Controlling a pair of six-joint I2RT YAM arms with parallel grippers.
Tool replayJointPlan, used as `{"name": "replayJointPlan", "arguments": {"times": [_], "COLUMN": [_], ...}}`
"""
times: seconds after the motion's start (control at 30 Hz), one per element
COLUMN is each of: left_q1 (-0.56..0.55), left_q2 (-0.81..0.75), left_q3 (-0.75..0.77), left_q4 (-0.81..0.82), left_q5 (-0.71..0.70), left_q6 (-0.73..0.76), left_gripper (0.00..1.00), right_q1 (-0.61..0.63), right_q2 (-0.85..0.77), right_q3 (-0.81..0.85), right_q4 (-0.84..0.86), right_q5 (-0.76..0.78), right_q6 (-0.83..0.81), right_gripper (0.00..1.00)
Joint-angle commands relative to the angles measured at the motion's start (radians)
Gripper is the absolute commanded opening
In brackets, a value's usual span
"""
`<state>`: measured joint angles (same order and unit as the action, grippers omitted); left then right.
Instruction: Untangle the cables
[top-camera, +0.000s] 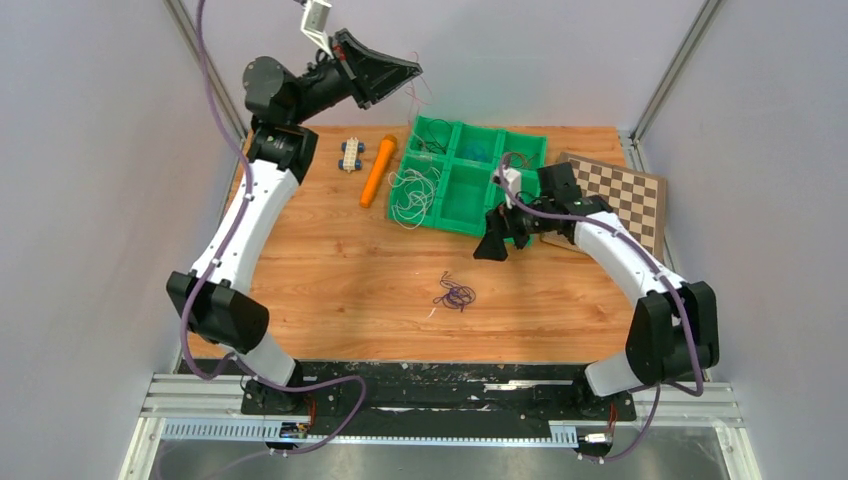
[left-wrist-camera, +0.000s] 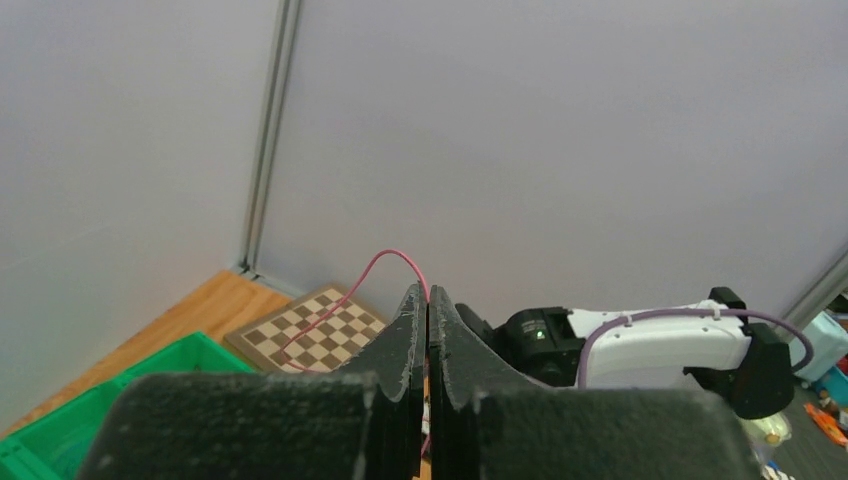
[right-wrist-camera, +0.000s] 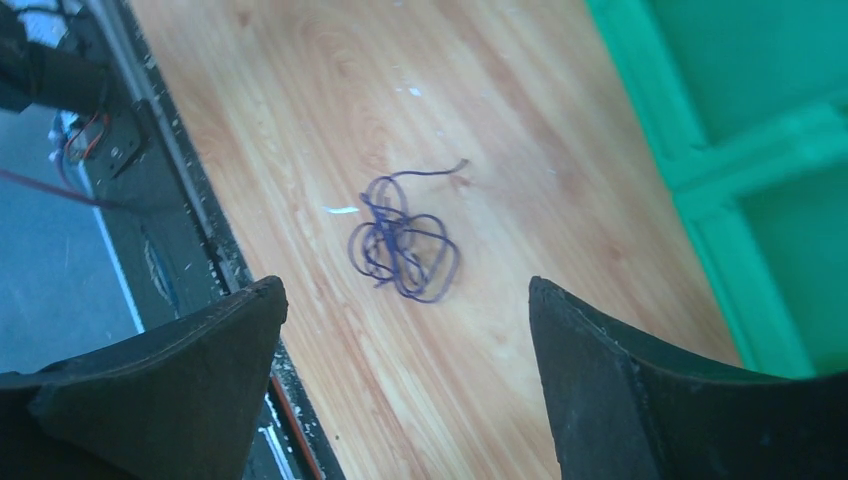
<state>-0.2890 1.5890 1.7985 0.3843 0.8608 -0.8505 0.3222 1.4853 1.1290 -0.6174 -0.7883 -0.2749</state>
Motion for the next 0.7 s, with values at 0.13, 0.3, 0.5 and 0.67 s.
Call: {"name": "replayJointPlan", "arguments": {"times": [0.13, 0.3, 0.5, 0.67], "left_q1": [-0.076, -0.105, -0.138, -0.146], "left_q2": [0.164, 0.297, 0.431, 0.504], "left_q3": [0.029, 0.053, 0.098, 0.094], "left_q4": [0.095, 0.117, 0.103, 0.067], "left_q5": [-0.003, 0.016, 0.021, 0.008], "left_q6": [0.128, 0.155, 0.189, 0.253], "left_gripper": [0.00, 0.00, 0.00, 0.00], "right_q1": [-0.288, -0.373, -0.403, -0.414], "right_q2": [-0.001, 0.009, 0.032, 0.045], "right_q3": [-0.035, -0.005, 0.009, 0.019], "right_q4": [-0.009, -0.009, -0.010, -0.010], "right_q5": [-0.048, -0.043, -0.045, -0.048], "right_q6": [0.078, 0.085, 0.091, 0.091], "right_gripper": [0.90, 0.90, 0.90, 0.89]}}
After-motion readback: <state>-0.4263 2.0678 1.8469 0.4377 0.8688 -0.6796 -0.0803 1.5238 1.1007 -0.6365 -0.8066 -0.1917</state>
